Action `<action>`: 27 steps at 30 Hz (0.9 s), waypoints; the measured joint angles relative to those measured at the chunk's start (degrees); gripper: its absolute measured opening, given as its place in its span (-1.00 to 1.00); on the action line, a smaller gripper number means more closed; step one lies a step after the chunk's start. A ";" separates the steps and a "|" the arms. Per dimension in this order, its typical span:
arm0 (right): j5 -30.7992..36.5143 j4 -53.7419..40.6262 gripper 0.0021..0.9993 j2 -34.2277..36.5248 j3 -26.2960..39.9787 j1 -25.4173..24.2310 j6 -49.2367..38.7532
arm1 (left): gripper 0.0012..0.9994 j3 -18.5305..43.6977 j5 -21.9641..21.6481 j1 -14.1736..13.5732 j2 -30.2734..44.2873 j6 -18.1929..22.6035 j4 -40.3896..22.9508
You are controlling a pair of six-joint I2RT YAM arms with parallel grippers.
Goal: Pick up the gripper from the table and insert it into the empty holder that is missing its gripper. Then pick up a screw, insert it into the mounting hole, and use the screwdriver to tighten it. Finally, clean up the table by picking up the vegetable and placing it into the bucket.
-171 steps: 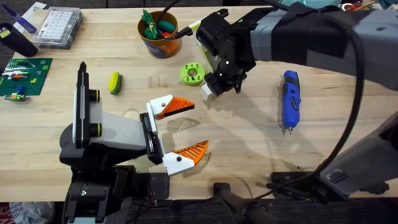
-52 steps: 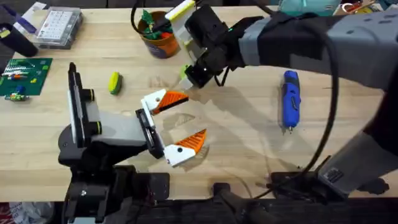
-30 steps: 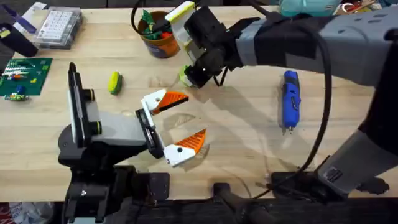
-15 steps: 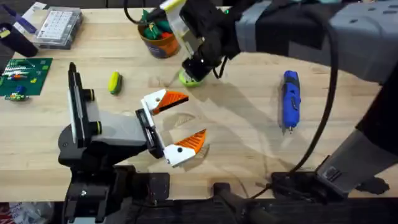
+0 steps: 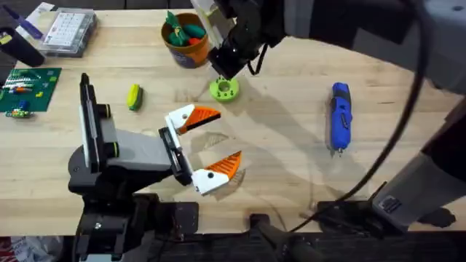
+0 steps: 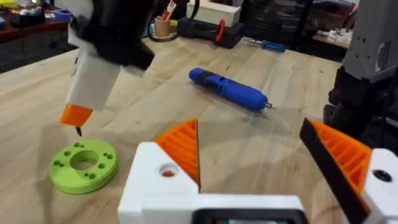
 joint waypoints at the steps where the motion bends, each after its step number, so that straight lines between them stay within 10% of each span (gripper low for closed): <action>1: -0.02 -0.24 -1.00 -0.66 0.00 0.00 0.00 | 0.97 0.00 0.00 0.00 0.00 0.00 0.00; 27: -6.78 -9.47 -1.00 -14.25 1.10 8.85 0.00 | 0.97 0.00 0.00 0.00 0.00 -0.01 0.00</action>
